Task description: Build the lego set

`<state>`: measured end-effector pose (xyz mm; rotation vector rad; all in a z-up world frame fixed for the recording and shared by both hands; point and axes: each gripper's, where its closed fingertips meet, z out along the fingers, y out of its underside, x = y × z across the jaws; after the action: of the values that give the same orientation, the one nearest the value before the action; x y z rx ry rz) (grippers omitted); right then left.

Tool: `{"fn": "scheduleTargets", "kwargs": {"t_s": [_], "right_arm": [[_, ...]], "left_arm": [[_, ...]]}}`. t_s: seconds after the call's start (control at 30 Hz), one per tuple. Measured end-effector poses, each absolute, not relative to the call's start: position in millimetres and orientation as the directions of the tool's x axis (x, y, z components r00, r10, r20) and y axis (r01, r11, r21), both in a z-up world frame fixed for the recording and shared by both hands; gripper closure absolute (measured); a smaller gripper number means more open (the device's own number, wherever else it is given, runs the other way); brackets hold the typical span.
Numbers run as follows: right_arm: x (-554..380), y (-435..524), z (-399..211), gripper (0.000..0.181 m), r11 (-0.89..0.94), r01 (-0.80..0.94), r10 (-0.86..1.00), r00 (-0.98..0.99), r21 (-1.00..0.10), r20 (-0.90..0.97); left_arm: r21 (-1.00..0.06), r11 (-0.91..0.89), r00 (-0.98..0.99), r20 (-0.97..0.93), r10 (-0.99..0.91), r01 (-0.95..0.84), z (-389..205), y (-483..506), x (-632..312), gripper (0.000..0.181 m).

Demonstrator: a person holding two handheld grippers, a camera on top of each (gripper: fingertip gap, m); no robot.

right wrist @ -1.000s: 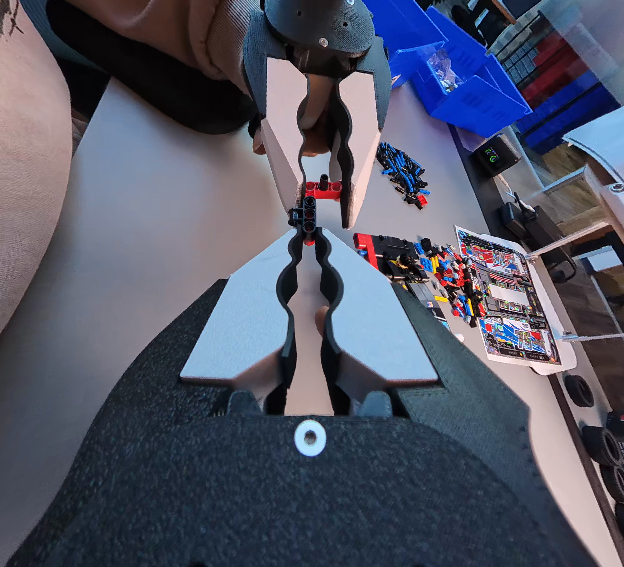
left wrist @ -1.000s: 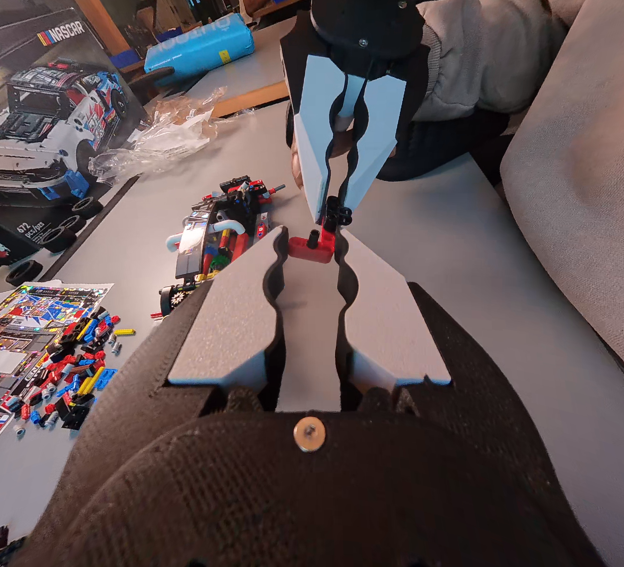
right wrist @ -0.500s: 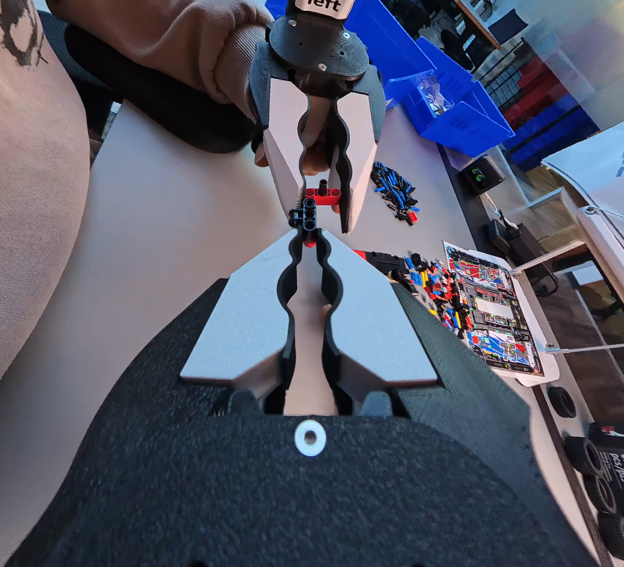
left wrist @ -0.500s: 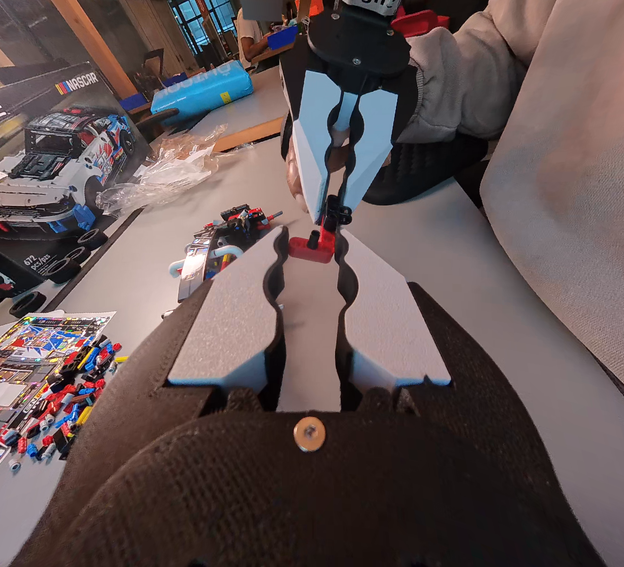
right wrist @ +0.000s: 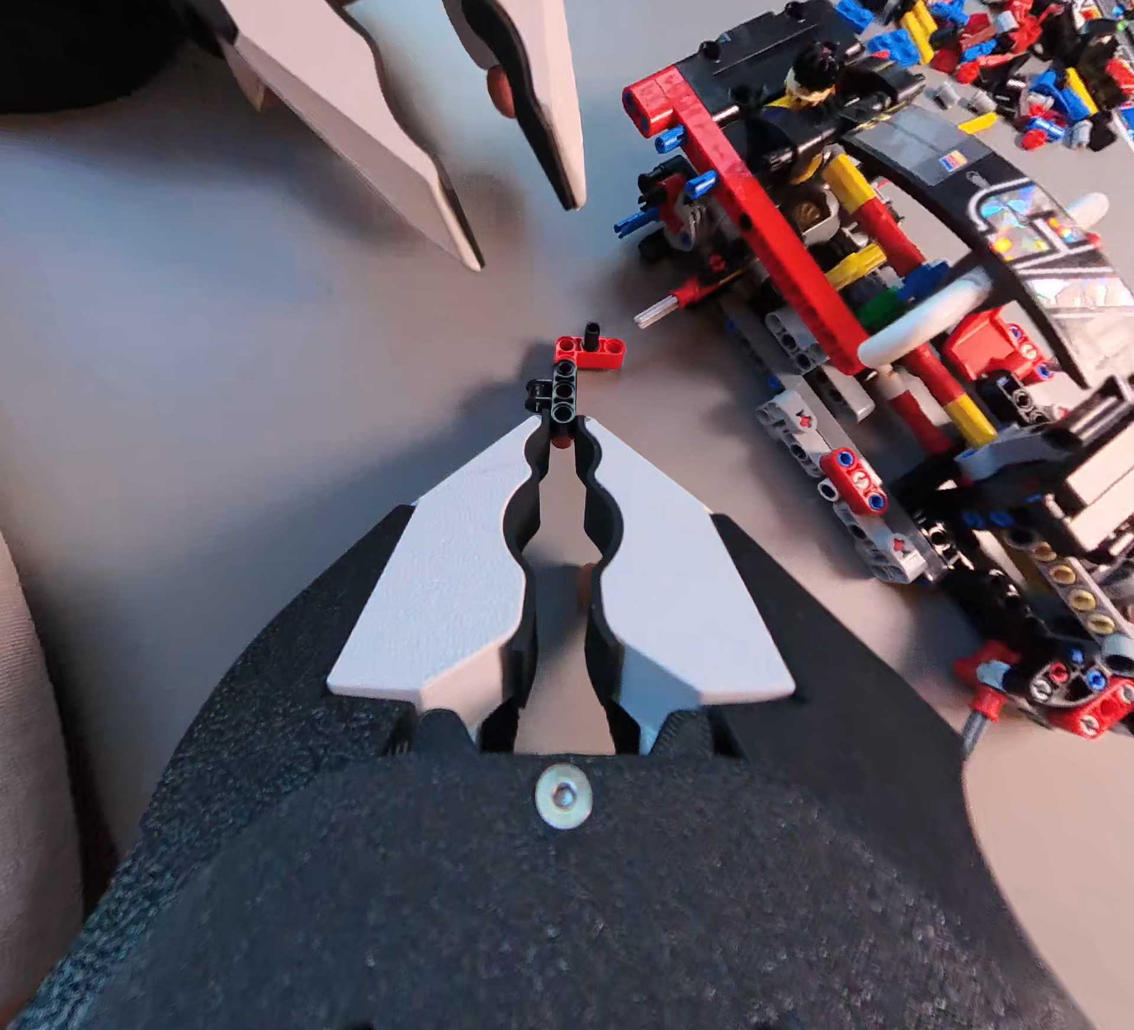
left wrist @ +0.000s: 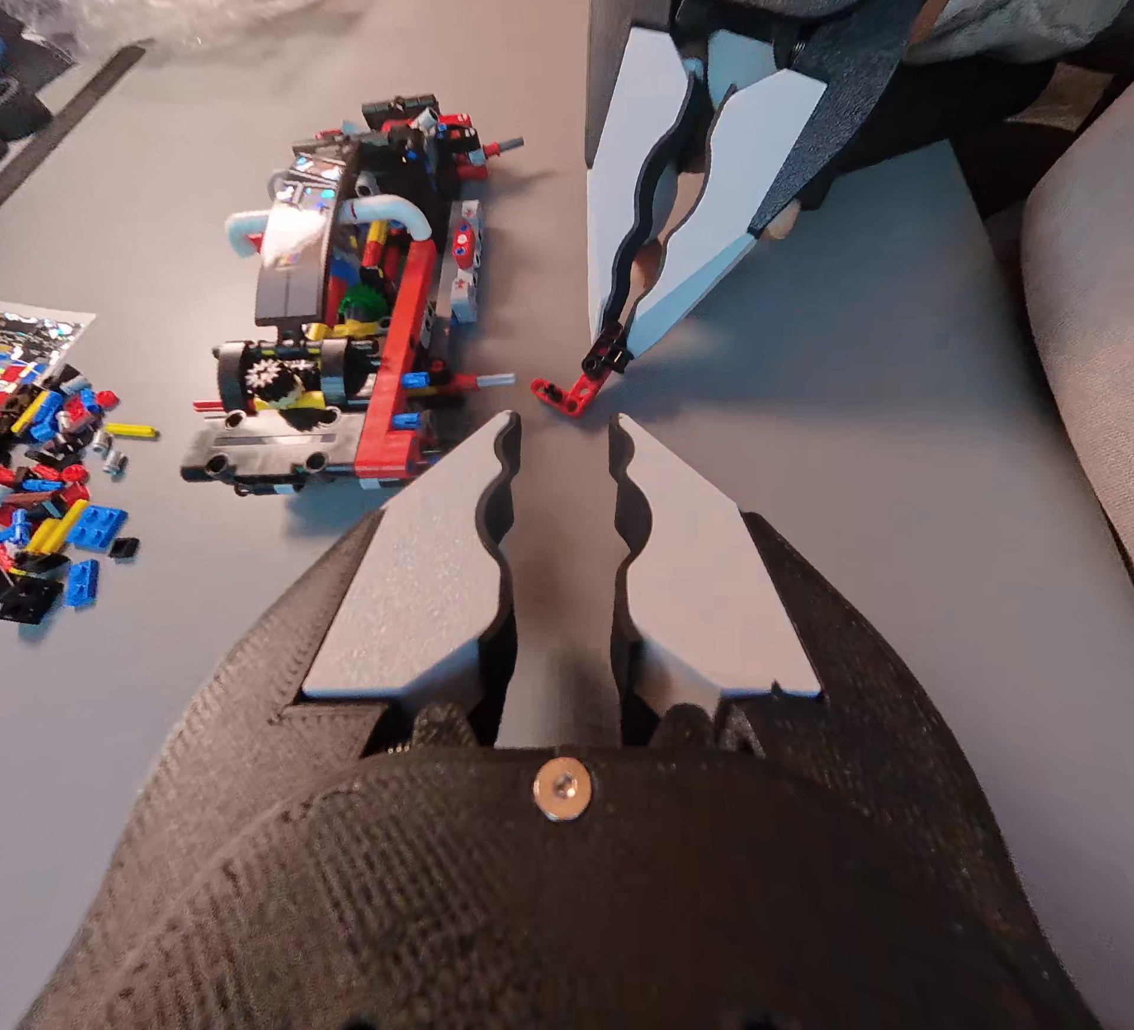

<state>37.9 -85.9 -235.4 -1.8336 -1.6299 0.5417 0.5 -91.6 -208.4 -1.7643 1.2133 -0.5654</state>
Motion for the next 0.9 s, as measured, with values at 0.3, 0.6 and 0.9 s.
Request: {"fn": "scheduleTargets", "kwargs": {"t_s": [0.3, 0.6, 0.9], "right_arm": [[38.9, -108.8, -230.3, 0.161, -0.056, 0.726, 0.994, 0.107, -0.685, 0.032], [37.0, -57.7, -218.1, 0.161, 0.016, 0.665, 0.983, 0.125, -0.747, 0.133], [18.4, -42.4, -202.2, 0.164, 0.083, 0.470, 0.983, 0.105, -0.879, 0.149]], "left_arm": [[-0.797, -0.167, 0.386, -0.090, -0.918, -0.581, -230.7, -99.7, 3.3, 0.156], [-0.835, -0.203, 0.513, -0.107, -0.852, -0.511, -221.0, -72.8, -18.6, 0.156], [-0.922, -0.119, 0.559, -0.119, -0.820, -0.370, -192.4, -61.2, -32.4, 0.160]]}}
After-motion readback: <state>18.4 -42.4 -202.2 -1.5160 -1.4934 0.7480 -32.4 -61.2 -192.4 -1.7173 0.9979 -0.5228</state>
